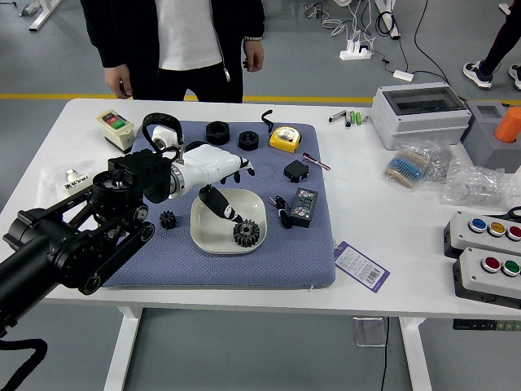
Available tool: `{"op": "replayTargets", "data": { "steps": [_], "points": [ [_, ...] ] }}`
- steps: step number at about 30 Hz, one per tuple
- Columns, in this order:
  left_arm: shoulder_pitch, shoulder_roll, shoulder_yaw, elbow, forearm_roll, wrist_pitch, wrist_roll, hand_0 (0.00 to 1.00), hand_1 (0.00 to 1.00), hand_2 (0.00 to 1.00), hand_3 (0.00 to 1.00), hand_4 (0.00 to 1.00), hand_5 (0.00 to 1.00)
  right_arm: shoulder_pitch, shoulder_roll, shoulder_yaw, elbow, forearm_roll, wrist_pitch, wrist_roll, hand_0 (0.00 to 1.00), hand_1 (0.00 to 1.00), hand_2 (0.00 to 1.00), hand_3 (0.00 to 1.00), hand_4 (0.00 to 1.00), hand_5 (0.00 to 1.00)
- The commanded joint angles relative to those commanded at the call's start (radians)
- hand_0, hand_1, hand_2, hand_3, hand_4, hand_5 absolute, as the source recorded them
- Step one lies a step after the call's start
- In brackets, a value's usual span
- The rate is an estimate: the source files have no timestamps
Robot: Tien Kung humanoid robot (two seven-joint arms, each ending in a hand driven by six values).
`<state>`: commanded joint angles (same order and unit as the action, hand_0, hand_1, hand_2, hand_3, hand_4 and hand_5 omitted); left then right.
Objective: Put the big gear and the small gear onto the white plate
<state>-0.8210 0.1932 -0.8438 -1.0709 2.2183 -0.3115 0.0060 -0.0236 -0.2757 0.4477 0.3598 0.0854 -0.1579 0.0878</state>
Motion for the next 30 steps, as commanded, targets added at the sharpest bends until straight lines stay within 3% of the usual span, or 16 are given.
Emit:
{"op": "replayTargets", "data": {
  "steps": [3, 4, 9, 10, 15, 16, 30],
  "points": [
    [0.002, 0.024, -0.027, -0.028, 0.016, -0.029, 0.005, 0.431, 0.609, 0.74, 0.846, 0.998, 0.383, -0.001, 0.0, 0.002, 0.0, -0.002, 0.001, 0.0, 0.737, 0.743, 0.768, 0.638, 0.911, 0.753],
    [0.004, 0.037, -0.041, -0.038, 0.022, -0.045, 0.008, 0.427, 0.586, 0.64, 0.798, 0.998, 0.191, -0.001, -0.001, 0.002, 0.0, -0.002, 0.001, 0.0, 0.737, 0.742, 0.767, 0.638, 0.911, 0.754],
    [0.013, 0.073, -0.075, -0.052, 0.048, -0.08, 0.013, 0.427, 0.586, 0.64, 0.798, 0.998, 0.191, -0.003, 0.0, 0.003, -0.001, -0.003, 0.002, 0.0, 0.737, 0.742, 0.767, 0.638, 0.911, 0.754],
    [0.017, 0.083, -0.081, -0.049, 0.051, -0.094, 0.014, 0.406, 0.528, 0.565, 0.666, 0.924, 0.107, -0.003, 0.0, 0.003, -0.001, -0.004, 0.002, 0.0, 0.737, 0.741, 0.767, 0.638, 0.911, 0.754],
    [0.035, 0.112, -0.091, -0.031, 0.051, -0.127, 0.013, 0.406, 0.528, 0.565, 0.666, 0.924, 0.107, -0.004, 0.001, 0.002, -0.002, -0.001, 0.002, 0.0, 0.737, 0.741, 0.767, 0.638, 0.911, 0.754],
    [0.037, 0.114, -0.092, -0.029, 0.051, -0.129, 0.013, 0.39, 0.481, 0.529, 0.593, 0.784, 0.002, -0.005, 0.001, 0.002, -0.002, -0.001, 0.002, 0.0, 0.735, 0.742, 0.767, 0.638, 0.911, 0.754],
    [0.062, 0.122, -0.084, 0.031, 0.051, -0.139, 0.006, 0.384, 0.482, 0.535, 0.597, 0.779, 0.002, -0.007, 0.003, 0.001, -0.001, 0.002, -0.001, -0.001, 0.736, 0.742, 0.766, 0.636, 0.91, 0.754]
  ]
}}
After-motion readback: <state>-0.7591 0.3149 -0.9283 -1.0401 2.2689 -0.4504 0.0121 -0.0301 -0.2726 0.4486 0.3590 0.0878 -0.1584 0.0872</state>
